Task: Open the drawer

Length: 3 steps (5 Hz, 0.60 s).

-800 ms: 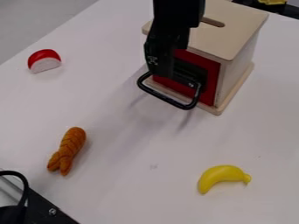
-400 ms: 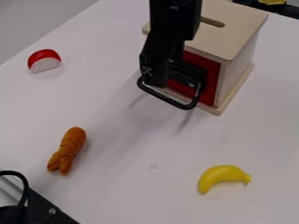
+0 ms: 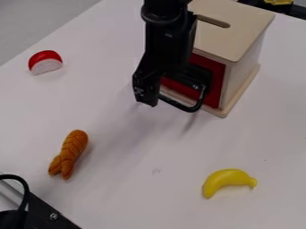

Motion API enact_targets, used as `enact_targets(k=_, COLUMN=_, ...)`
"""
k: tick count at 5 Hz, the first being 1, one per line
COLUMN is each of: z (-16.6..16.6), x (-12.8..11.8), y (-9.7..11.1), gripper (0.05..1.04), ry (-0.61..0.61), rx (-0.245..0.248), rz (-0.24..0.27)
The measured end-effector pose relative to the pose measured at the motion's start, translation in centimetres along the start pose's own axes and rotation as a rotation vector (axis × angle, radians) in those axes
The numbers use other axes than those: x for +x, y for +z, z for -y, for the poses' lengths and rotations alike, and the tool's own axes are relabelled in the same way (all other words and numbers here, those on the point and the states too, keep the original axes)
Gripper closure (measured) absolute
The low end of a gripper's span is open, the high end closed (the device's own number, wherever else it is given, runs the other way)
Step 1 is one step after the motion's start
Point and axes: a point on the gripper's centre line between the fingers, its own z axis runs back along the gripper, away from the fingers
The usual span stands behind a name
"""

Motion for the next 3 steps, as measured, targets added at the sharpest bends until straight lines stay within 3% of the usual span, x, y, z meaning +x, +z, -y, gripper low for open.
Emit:
enact_targets(k=1, z=-0.2, x=0.3, y=-1.6, gripper=0.093, ry=-0.021, rx=0.004, rz=-0.009)
enact_targets(k=3, z=-1.2, x=1.1, y=-3.0, gripper=0.093, ry=-0.055, rx=0.041, rz=0.029)
